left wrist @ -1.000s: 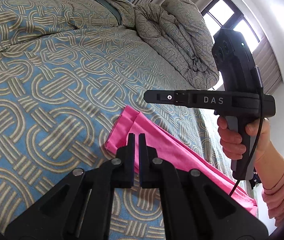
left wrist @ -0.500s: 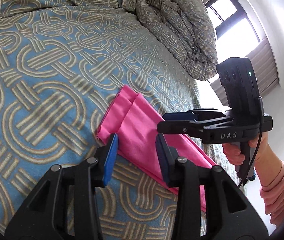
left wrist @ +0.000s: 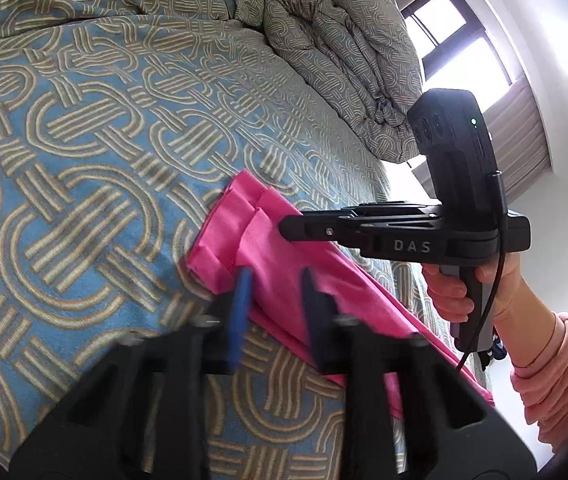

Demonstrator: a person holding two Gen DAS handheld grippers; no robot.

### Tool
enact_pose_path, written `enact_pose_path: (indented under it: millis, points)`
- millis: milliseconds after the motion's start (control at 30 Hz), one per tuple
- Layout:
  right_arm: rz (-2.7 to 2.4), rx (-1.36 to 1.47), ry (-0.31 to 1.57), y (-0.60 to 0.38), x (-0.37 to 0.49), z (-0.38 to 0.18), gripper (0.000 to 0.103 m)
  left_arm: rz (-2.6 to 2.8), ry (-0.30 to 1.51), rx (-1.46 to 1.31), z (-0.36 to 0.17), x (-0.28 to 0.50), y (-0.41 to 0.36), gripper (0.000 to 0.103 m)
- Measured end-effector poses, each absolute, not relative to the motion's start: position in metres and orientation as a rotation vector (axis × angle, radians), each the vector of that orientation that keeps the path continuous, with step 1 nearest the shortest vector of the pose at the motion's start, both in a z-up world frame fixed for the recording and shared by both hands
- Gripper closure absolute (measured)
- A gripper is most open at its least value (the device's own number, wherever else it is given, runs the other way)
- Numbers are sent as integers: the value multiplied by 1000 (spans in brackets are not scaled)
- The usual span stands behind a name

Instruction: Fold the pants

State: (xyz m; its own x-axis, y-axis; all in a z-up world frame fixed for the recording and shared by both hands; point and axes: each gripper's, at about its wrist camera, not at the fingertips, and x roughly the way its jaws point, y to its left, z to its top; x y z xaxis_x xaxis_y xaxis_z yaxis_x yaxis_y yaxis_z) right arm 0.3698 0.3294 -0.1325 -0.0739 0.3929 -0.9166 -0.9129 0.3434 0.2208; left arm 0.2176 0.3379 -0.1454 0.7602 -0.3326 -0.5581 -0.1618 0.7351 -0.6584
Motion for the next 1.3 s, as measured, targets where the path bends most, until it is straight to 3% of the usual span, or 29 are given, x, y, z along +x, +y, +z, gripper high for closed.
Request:
enact_pose_path:
  millis: [233, 667, 733, 800, 833, 867, 900, 933, 1000, 1067, 1167, 1267, 1300]
  points:
    - [1202, -525, 1102, 331, 364, -110, 100, -104, 599, -717, -126, 207, 337, 101]
    - [1165, -499, 1083, 363, 373, -111, 99, 2, 645, -759, -143, 211, 350, 101]
    - [1154, -482, 1099, 356, 376, -111, 93, 3, 651, -781, -146, 209, 354, 101]
    - [1132, -508, 1108, 346, 376, -111, 79, 18, 675, -792, -148, 208, 357, 100]
    - [1124, -521, 1108, 340, 374, -111, 76, 43, 698, -788, -149, 208, 358, 97]
    - [1112, -534, 1105, 332, 372, -110, 75, 71, 735, -780, -150, 208, 357, 77]
    - [1100, -542, 1108, 324, 370, -109, 75, 69, 751, -784, -149, 208, 356, 63]
    - [1088, -542, 1113, 314, 367, -108, 75, 52, 740, -787, -147, 206, 354, 57]
    - [1057, -522, 1121, 289, 364, -107, 74, 16, 744, -782, -142, 209, 346, 28]
    - [1025, -476, 1130, 259, 361, -103, 74, 8, 781, -734, -139, 218, 333, 17]
    - [955, -364, 1141, 206, 356, -93, 74, 55, 828, -640, -138, 234, 316, 21]
    - [870, -246, 1141, 142, 348, -80, 71, -32, 867, -690, -144, 249, 308, 92]
    - [838, -213, 1139, 120, 344, -76, 66, -44, 866, -721, -146, 250, 308, 93]
